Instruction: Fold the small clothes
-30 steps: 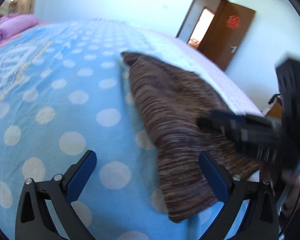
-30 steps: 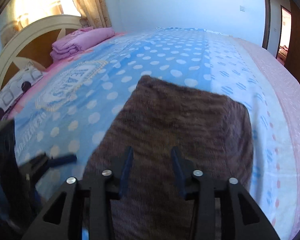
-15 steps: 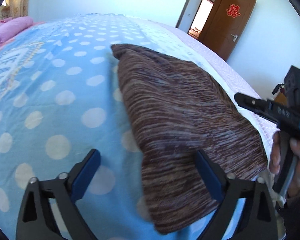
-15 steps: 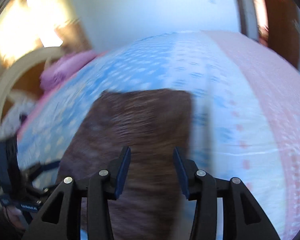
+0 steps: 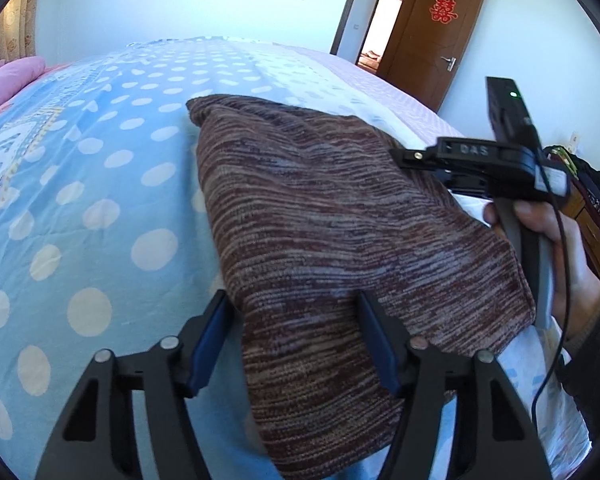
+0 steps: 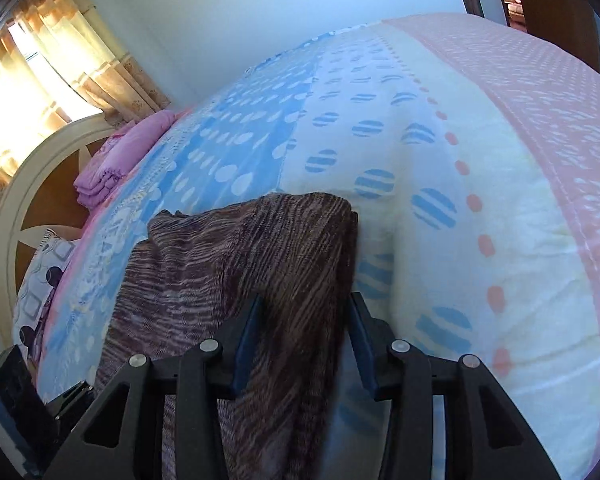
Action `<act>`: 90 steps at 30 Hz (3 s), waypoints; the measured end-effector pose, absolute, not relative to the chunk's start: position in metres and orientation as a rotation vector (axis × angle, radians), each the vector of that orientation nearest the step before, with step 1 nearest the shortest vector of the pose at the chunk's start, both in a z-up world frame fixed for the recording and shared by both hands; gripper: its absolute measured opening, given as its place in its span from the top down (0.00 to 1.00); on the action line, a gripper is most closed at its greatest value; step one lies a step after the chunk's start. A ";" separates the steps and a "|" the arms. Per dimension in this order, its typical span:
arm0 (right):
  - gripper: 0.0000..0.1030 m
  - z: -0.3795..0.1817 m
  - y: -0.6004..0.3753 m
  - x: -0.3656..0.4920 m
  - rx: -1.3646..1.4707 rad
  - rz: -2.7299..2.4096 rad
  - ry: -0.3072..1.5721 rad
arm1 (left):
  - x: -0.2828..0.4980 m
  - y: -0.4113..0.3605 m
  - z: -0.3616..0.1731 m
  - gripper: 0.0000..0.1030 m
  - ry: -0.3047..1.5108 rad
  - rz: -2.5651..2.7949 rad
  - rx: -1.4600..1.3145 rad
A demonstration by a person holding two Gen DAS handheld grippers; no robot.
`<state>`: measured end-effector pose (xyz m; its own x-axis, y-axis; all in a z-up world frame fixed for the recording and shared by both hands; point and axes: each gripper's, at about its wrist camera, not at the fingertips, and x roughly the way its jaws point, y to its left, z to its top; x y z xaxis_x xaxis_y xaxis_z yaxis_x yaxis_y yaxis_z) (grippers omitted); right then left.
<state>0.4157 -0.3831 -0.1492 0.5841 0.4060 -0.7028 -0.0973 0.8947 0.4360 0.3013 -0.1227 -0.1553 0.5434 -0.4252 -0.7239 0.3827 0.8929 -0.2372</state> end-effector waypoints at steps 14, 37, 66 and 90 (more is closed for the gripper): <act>0.73 -0.161 -0.388 0.435 0.496 0.383 0.917 | 0.298 -0.127 -0.155 0.42 0.872 -0.500 -0.049; 0.79 -0.105 -0.350 0.387 0.428 0.383 0.824 | 0.253 -0.110 -0.115 0.85 0.854 -0.504 -0.021; 0.80 -0.090 -0.137 0.341 0.362 0.714 0.872 | 0.138 0.029 -0.087 0.85 0.825 -0.270 0.009; 0.80 -0.118 -0.025 0.336 0.253 0.821 0.979 | 0.100 0.092 -0.116 0.85 0.870 -0.143 -0.063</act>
